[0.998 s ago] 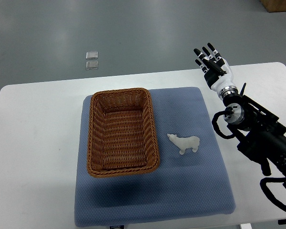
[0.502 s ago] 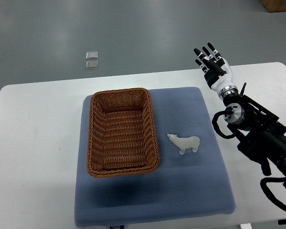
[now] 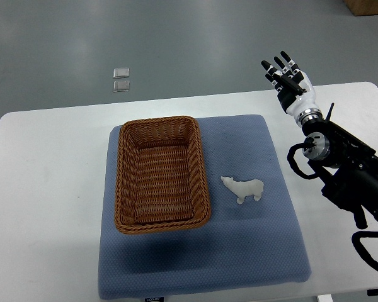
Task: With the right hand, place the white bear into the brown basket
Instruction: 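Swing the right hand over the cushion toward the white bear, then lower the open right hand down around the white bear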
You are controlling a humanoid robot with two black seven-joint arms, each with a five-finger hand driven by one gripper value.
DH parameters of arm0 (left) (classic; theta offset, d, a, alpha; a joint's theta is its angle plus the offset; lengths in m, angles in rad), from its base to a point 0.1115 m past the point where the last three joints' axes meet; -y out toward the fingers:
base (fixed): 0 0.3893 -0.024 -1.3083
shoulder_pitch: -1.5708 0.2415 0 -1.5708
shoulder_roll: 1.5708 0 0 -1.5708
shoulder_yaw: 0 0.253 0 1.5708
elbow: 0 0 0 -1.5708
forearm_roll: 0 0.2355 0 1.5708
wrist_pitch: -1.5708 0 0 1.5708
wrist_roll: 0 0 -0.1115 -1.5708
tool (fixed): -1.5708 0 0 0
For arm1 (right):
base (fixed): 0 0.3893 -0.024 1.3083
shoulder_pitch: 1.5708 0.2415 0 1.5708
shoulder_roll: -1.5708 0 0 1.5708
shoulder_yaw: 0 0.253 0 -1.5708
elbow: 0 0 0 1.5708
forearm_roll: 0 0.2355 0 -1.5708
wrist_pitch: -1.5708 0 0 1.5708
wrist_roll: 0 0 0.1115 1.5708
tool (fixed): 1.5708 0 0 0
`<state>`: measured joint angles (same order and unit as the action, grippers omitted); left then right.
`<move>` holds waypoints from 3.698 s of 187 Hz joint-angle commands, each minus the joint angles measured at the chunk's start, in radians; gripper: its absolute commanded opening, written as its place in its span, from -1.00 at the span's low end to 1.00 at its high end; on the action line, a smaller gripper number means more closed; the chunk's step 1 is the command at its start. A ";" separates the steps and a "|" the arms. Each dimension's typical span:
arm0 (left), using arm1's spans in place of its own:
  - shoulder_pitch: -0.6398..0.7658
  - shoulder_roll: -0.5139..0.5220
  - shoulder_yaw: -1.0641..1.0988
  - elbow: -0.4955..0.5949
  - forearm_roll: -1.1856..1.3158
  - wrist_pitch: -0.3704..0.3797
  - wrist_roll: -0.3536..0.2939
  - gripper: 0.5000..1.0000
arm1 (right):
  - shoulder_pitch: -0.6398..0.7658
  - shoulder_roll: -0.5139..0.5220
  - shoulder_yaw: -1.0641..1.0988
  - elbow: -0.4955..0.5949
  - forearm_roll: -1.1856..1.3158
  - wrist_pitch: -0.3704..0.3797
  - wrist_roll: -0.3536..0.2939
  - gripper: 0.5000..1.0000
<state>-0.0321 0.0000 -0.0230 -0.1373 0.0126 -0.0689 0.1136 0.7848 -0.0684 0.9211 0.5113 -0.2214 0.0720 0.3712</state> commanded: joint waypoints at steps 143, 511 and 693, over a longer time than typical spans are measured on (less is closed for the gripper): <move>-0.002 0.000 0.000 -0.001 0.000 0.000 0.000 1.00 | 0.390 -0.281 -0.995 0.156 -0.674 -0.057 -0.098 0.69; -0.002 0.000 -0.002 -0.001 0.000 0.000 0.000 1.00 | 0.559 -0.508 -1.237 0.816 -0.555 0.177 -0.347 0.65; -0.002 0.000 -0.003 -0.001 0.000 0.000 0.000 1.00 | 0.507 -0.485 -1.239 0.812 -0.912 0.109 -0.337 0.61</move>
<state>-0.0338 0.0000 -0.0261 -0.1377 0.0126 -0.0688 0.1136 1.2930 -0.5557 -0.3176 1.3238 -1.1239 0.1826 0.0335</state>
